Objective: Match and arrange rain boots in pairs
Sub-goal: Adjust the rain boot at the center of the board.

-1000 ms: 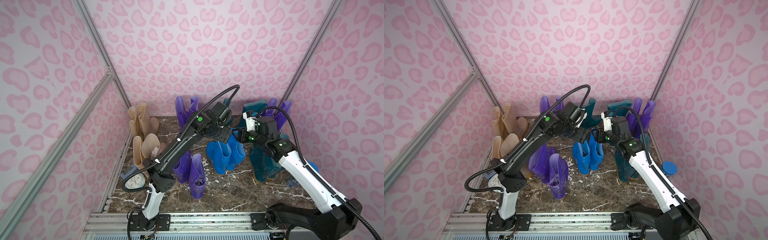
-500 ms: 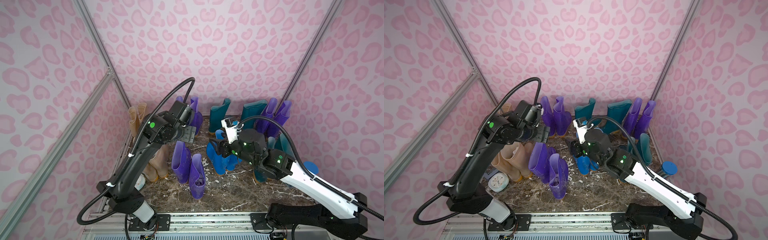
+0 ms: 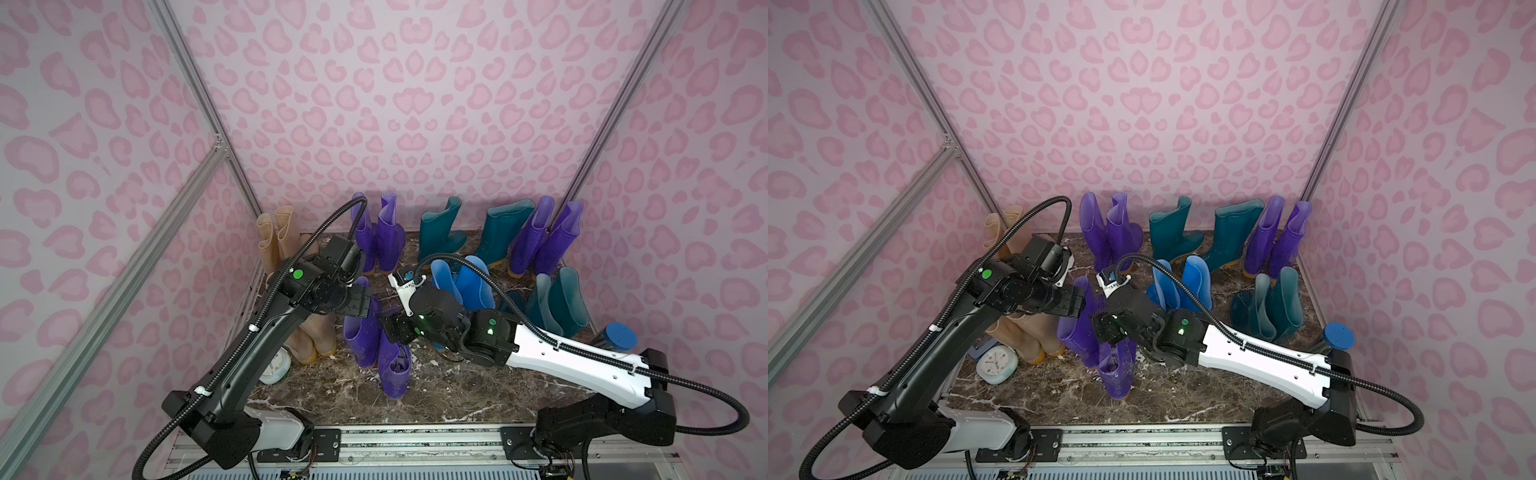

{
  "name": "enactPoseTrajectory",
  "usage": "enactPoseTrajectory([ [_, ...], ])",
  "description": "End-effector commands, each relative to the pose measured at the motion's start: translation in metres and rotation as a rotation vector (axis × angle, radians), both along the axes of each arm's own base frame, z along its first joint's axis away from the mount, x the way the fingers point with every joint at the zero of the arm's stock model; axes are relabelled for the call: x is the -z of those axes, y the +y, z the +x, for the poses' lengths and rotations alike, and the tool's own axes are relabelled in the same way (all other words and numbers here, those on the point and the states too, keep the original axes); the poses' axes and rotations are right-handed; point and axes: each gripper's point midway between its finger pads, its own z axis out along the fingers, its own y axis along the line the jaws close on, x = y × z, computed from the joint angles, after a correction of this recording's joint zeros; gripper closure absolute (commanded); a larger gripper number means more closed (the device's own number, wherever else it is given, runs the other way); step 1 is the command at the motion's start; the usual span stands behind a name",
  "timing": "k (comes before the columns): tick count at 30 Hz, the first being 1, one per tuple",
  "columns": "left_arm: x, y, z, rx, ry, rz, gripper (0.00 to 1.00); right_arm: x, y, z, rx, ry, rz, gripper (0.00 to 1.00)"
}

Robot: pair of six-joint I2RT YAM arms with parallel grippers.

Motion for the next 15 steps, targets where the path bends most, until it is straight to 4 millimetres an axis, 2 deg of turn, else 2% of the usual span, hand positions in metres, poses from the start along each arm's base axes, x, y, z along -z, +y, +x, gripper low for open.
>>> enactPoseTrajectory([
  [1,-0.002,-0.015,0.014,0.023,-0.038,-0.07,0.27,0.016,-0.001,-0.003,0.009,0.063,-0.004,0.18],
  [4,0.002,-0.021,0.022,0.036,-0.037,-0.083,0.52,0.018,0.007,-0.007,-0.018,0.1,0.031,0.38],
  [5,0.004,-0.022,0.026,0.035,-0.035,-0.081,0.63,0.035,0.003,-0.006,-0.005,0.121,-0.002,0.49],
  [6,0.006,-0.022,0.029,0.033,-0.031,-0.074,0.7,0.038,0.002,-0.003,0.001,0.128,0.0,0.59],
  [9,0.008,-0.022,0.041,0.027,-0.038,-0.062,0.83,0.034,0.002,0.009,-0.003,0.148,0.051,0.99],
  [10,0.007,-0.023,0.045,0.03,-0.045,-0.07,0.84,0.03,0.001,0.014,0.002,0.135,0.063,1.0],
  [12,0.003,-0.025,0.056,0.031,-0.058,-0.088,0.96,0.013,-0.001,0.031,0.027,0.082,0.099,1.0],
  [13,0.002,-0.026,0.06,0.034,-0.059,-0.095,0.98,0.009,-0.003,0.038,0.041,0.07,0.105,1.0],
  [15,-0.003,-0.028,0.071,0.039,-0.07,-0.103,0.98,-0.015,-0.005,0.054,0.066,0.019,0.14,1.0],
])
